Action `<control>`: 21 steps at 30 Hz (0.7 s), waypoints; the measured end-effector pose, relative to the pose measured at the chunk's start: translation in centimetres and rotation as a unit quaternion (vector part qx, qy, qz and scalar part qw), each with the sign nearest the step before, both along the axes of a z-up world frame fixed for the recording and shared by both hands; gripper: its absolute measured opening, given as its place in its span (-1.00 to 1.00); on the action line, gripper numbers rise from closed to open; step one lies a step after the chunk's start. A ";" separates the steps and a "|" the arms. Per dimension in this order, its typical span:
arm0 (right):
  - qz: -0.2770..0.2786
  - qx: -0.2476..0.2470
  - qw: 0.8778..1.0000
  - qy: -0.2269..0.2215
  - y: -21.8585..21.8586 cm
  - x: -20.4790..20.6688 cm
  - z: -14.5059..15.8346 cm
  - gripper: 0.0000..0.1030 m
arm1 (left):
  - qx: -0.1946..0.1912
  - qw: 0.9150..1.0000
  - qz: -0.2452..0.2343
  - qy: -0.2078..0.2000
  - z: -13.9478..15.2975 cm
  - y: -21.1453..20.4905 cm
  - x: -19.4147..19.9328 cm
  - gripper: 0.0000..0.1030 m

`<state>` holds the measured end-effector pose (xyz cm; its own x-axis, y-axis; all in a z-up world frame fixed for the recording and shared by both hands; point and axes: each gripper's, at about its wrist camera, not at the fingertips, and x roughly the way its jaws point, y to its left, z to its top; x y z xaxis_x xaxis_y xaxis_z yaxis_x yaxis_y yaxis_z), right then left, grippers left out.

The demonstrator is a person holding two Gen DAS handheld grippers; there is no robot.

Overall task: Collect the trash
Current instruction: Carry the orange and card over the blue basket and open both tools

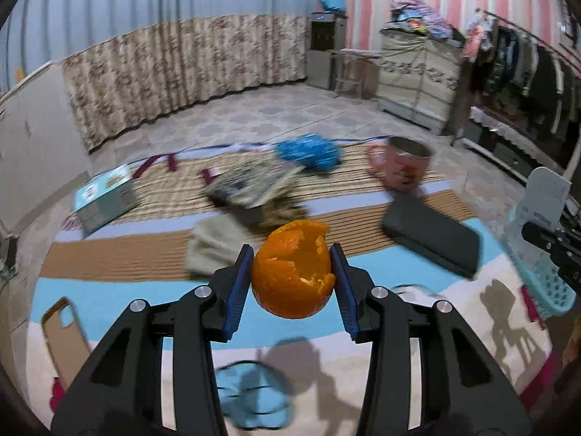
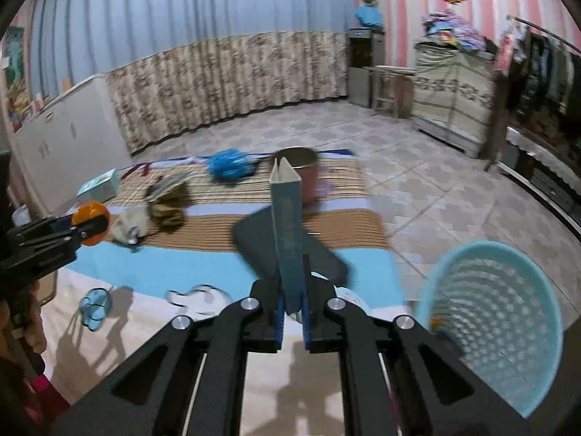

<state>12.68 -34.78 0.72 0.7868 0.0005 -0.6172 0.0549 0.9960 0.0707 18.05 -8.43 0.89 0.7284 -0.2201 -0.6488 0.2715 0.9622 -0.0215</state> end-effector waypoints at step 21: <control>-0.160 0.037 0.986 0.000 -20.4 -7.9 -1.9 -0.85 | -0.018 0.976 -0.218 0.006 -2.5 -28.7 -5.8 -0.18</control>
<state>4.75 -55.21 -1.18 0.7539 -0.2027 -0.6250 0.3656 0.9198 0.1427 12.24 -37.13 -1.57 0.5522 -0.5303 -0.6433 0.6546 0.7536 -0.0593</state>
